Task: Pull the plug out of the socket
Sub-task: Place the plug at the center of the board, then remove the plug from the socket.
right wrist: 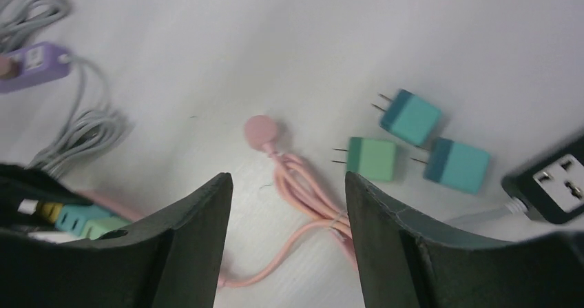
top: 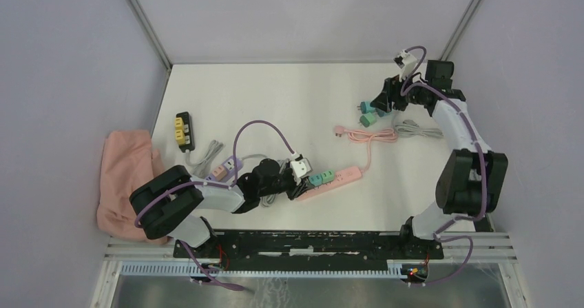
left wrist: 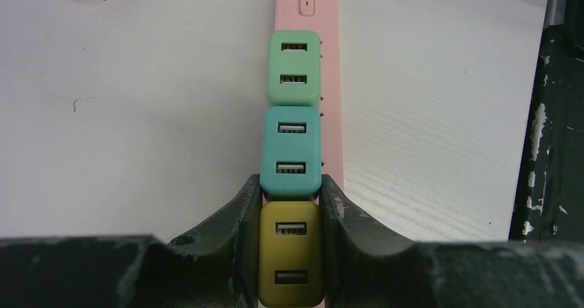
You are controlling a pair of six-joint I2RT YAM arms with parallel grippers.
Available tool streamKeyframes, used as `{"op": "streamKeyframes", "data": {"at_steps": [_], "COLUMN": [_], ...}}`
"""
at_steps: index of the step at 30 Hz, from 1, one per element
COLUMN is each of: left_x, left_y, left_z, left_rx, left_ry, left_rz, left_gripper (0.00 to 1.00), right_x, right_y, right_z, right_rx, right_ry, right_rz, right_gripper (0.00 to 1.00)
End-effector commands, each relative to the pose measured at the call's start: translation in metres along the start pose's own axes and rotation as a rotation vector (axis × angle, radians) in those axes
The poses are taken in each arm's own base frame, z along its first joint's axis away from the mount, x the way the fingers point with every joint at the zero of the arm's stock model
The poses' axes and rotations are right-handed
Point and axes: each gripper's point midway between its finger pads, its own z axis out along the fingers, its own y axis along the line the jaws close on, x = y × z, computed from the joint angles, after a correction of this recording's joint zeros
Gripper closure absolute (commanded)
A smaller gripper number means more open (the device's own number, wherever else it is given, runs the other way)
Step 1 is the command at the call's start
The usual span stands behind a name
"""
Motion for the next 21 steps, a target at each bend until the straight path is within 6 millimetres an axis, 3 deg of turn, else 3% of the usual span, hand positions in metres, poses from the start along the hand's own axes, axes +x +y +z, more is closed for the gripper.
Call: {"op": "streamKeyframes", "data": {"at_steps": [1,5,8,16,21], "left_x": [0.039,0.038,0.038,0.038,0.038], "left_y": [0.002,0.002,0.002,0.003,0.003], "left_z": [-0.004,-0.004,-0.004,-0.003,-0.003], "left_rx": [-0.002,-0.001,-0.002,-0.004,-0.006], "left_ry": [0.14,0.138,0.139,0.14,0.141], "left_rz": [0.021,0.021,0.021,0.019,0.018], "left_gripper": [0.97,0.97,0.97,0.97,0.97], "right_x": [0.002,0.024,0.048,0.101,0.123], "right_y": [0.09,0.142,0.168,0.188,0.197], "right_z": [-0.032,-0.057,-0.068,-0.052,-0.042], "right_rx": [-0.387,-0.589,-0.677,-0.745,-0.792], "right_ry": [-0.123,-0.201,-0.208,-0.063,0.01], "right_rz": [-0.249,-0.44,-0.539,-0.697,-0.757], "right_gripper": [0.33,0.28,0.2,0.16,0.15]}}
